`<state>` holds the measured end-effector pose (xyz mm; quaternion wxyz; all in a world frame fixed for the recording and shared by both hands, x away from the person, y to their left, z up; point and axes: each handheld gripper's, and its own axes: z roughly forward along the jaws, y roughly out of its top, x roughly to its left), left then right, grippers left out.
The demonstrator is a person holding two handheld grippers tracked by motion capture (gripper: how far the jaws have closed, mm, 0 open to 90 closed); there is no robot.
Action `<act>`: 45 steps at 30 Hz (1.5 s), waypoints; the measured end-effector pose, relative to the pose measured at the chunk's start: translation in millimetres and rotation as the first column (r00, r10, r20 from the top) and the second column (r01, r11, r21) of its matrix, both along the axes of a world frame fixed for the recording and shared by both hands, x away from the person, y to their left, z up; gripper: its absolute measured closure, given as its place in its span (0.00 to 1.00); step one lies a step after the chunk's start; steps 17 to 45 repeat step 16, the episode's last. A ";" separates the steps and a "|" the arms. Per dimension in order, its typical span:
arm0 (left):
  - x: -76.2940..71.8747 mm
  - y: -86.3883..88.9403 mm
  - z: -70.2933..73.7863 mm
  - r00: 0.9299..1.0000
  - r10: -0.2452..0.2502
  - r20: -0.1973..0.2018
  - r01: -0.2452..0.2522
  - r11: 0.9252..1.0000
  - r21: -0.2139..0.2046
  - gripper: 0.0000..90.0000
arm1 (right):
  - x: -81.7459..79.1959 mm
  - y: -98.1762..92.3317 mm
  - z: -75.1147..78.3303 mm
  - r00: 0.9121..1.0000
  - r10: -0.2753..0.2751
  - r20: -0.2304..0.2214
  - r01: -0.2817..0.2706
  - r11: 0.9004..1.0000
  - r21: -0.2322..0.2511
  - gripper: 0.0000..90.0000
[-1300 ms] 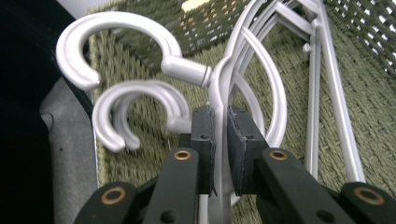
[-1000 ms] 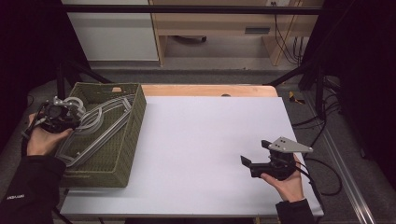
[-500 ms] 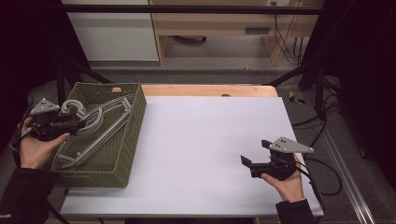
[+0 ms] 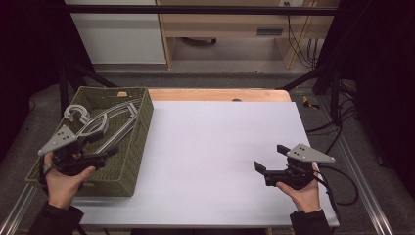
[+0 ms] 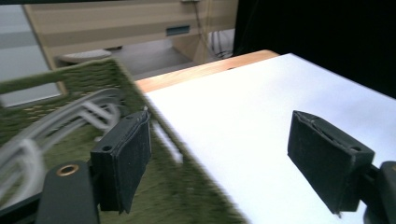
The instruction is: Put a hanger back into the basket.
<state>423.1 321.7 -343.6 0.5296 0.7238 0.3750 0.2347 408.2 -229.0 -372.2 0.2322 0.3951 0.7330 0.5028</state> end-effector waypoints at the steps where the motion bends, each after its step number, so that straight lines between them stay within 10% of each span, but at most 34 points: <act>1: -1.9 -3.4 -3.2 1.000 -0.001 0.002 0.001 1.000 -0.005 0.22 | -0.2 0.0 0.1 1.000 -0.003 0.003 0.003 1.000 0.004 0.05; 14: -13.6 -42.5 -43.2 0.998 -0.048 -0.039 0.049 0.998 0.047 0.19 | -2.1 -2.0 -2.3 1.000 -0.011 0.021 0.010 1.000 0.022 0.05; 45: -13.4 -44.4 -44.6 0.998 -0.047 -0.043 0.050 0.997 0.058 0.19 | -2.1 -2.0 -3.1 1.000 -0.009 0.017 0.009 1.000 0.014 0.05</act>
